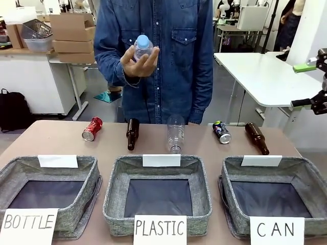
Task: Sort the can waste into the basket.
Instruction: Pick up the can waste from the table and place it in the right Fabric basket.
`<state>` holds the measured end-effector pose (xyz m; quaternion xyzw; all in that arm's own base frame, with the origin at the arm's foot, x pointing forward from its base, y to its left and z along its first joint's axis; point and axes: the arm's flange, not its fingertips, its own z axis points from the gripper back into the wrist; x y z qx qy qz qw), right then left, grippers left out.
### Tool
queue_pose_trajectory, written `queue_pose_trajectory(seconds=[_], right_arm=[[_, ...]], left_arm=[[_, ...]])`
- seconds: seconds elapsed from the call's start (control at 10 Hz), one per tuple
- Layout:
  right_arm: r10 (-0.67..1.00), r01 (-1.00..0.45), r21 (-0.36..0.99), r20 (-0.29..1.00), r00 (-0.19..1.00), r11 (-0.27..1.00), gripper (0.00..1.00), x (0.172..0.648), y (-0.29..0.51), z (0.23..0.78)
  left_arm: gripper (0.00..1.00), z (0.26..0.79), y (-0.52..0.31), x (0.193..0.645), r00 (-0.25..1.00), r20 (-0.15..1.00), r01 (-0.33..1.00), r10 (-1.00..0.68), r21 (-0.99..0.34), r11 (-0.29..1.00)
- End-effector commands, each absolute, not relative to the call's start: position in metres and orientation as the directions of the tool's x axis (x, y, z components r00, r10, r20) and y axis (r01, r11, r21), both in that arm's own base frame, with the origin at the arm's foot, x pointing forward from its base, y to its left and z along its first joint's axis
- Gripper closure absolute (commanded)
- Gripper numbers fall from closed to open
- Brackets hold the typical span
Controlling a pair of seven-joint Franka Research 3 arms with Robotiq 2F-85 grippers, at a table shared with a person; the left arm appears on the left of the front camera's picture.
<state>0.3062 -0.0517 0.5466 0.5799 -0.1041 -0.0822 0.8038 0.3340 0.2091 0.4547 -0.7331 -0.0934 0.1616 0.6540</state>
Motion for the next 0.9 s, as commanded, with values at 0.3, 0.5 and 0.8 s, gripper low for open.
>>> queue_pose_trajectory(seconds=[0.3, 0.5, 0.8], right_arm=[[-0.246, -0.023, 0.955, 0.099, 0.964, 0.297, 0.00, 0.310, -0.051, 0.549], [-0.246, -0.023, 0.955, 0.099, 0.964, 0.297, 0.00, 0.310, -0.051, 0.549], [-0.246, -0.023, 0.955, 0.099, 0.964, 0.297, 0.00, 0.310, -0.051, 0.549]], left_arm=[[0.00, 0.461, 0.200, 0.364, 0.883, -0.172, -0.183, 0.436, -0.983, -0.016], [0.00, 0.467, 0.186, 0.394, 0.879, -0.155, -0.256, 0.451, -0.951, 0.171], [0.00, 0.476, 0.136, 0.439, 0.886, -0.055, -0.291, 0.460, -0.839, 0.460]])
